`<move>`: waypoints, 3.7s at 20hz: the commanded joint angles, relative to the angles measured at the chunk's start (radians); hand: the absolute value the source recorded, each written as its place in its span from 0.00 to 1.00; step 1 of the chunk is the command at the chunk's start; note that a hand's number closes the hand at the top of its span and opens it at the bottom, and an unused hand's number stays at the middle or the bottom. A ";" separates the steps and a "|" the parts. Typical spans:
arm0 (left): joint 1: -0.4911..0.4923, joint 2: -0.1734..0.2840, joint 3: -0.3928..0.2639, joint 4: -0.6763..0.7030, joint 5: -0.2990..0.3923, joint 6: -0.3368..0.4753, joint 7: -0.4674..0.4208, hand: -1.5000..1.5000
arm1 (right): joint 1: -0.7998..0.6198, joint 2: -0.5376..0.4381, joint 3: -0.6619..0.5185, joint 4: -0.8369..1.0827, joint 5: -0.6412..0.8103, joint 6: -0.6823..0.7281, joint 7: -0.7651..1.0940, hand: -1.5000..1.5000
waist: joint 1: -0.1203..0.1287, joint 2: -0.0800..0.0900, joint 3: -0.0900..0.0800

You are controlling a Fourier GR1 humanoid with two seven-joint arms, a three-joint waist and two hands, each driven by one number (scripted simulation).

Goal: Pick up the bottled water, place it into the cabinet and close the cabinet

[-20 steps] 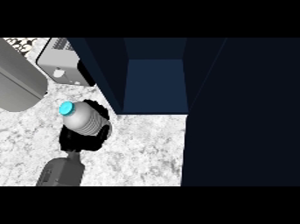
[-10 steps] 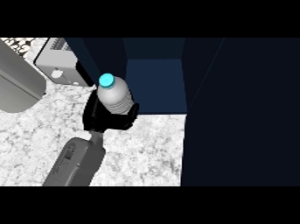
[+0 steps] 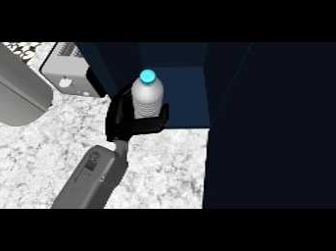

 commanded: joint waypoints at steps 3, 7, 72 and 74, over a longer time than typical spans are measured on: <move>-0.298 -0.005 0.023 0.157 -0.057 0.096 0.044 1.00 | -0.064 -0.003 -0.022 0.050 -0.004 0.006 -0.005 0.00 | -0.039 0.019 0.002; -0.319 0.016 0.031 0.183 -0.086 0.144 0.075 1.00 | -0.017 -0.011 0.018 0.014 0.003 0.020 -0.002 0.00 | -0.060 0.020 0.002; -0.393 0.037 0.208 0.666 -0.049 -0.136 -0.496 0.00 | -0.011 -0.004 0.014 0.034 0.023 -0.028 -0.036 0.00 | 0.022 0.001 0.001; -0.400 0.039 0.209 0.630 -0.014 -0.136 -0.458 0.00 | 0.003 -0.028 -0.011 0.005 0.005 -0.022 -0.022 0.00 | 0.021 0.001 0.001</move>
